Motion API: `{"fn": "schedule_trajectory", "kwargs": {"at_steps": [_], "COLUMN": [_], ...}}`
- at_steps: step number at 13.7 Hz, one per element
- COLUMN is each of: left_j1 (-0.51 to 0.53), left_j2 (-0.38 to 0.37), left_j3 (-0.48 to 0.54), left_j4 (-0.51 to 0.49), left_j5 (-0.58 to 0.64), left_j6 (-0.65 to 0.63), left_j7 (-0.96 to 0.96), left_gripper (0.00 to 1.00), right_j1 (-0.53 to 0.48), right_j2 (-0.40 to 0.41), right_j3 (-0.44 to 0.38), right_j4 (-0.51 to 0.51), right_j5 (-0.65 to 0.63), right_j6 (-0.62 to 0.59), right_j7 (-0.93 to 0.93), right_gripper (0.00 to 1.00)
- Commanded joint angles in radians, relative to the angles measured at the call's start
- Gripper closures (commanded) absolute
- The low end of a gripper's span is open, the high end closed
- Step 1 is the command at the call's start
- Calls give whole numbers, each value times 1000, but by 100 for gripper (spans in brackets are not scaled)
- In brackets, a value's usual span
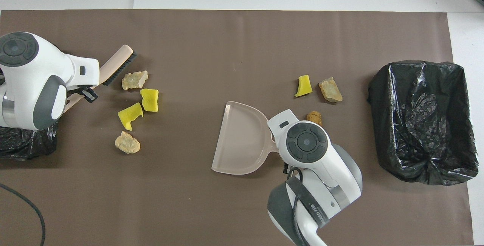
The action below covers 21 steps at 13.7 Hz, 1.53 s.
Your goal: Sweep and dump trash in bin
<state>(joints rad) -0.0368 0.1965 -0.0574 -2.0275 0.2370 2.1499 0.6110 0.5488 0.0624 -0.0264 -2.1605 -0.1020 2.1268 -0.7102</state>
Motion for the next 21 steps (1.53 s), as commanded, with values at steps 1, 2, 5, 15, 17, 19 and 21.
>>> {"fn": "schedule_trajectory", "kwargs": {"at_steps": [1,2,5,15,17,19,21], "left_j1": [-77,-107,-227,-384,-359,-299,-206], "left_j2": [-110,-126,-160,-224,-252,-270,-293], "left_j3": [8,7,7,13,16,14,14], "left_j4": [-157,-183,-232,-86,-97,-125,-175], "left_j5": [-12,-15,-53,-191,-185,-160,-157], "left_j6": [8,8,8,-241,-361,-386,-371], "left_j7": [-54,-98,-215,-882,-1073,-1129,-1131], "left_gripper": [100,100,100,100,100,100,100], "right_j1": [-3,-3,-3,-3,-3,-3,-3], "right_j2": [7,7,7,7,7,7,8], "right_j3": [3,3,5,5,3,5,3], "right_j4": [7,5,5,7,5,7,8], "right_j5": [-1,-1,1,1,1,1,1], "right_j6": [16,16,16,13,13,10,12], "right_j7": [-8,-8,-3,0,0,1,6], "right_gripper": [100,100,100,100,100,100,100]}}
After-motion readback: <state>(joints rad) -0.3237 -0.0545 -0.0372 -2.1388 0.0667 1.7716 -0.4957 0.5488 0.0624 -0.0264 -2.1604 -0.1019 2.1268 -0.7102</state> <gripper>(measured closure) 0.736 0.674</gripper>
